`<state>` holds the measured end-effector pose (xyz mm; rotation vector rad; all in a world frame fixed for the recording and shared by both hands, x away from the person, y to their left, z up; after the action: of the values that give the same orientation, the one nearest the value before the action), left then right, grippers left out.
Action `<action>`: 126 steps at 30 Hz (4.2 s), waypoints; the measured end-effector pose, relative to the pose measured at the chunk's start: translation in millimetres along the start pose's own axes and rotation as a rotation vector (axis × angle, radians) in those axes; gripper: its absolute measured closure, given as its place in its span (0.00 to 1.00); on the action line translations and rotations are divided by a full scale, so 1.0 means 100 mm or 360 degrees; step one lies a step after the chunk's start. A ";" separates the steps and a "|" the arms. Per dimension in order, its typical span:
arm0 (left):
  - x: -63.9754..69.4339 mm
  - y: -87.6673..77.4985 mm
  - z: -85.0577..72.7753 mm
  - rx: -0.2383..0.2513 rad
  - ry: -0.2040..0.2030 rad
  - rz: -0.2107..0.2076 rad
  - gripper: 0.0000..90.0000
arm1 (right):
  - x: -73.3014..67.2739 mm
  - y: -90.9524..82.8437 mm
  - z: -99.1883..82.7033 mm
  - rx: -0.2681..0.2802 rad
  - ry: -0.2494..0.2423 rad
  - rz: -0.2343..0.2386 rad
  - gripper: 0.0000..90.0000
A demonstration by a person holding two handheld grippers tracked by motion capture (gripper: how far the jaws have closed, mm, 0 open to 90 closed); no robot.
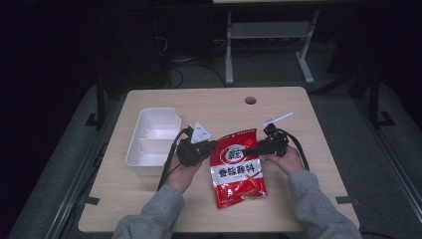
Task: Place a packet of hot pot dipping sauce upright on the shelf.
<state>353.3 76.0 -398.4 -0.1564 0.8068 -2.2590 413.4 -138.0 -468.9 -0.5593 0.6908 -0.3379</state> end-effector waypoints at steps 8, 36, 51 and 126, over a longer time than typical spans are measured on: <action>-0.07 0.00 -0.03 -0.0008 -0.0045 0.0004 1.00 | -0.11 -0.09 0.00 0.0018 -0.0079 0.0120 0.92; -0.05 -0.30 -0.34 0.0028 -0.0044 -0.0012 0.59 | -0.56 -0.57 -0.03 0.0126 -0.0182 0.0049 1.00; 0.05 -0.51 -0.69 0.0028 0.0008 -0.0041 0.48 | -1.06 -0.64 0.28 0.0230 -0.0259 0.0035 1.00; -0.19 -0.93 -1.62 -0.0157 -0.0065 -0.0024 0.39 | -1.96 0.88 1.69 0.0507 -0.0406 0.0042 1.00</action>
<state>258.4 220.9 -469.8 -0.2549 0.8980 -2.2236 395.4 86.7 -314.3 -0.2826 0.3870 -0.3373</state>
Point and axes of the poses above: each handheld gripper's, and its own axes: y roughly forward along the jaws, z roughly out of its top, x roughly to its right, the point moved 5 cm from there along y, roughly forward along the jaws, and after that the axes turned 2 degrees about z, right-handed, at the moved point
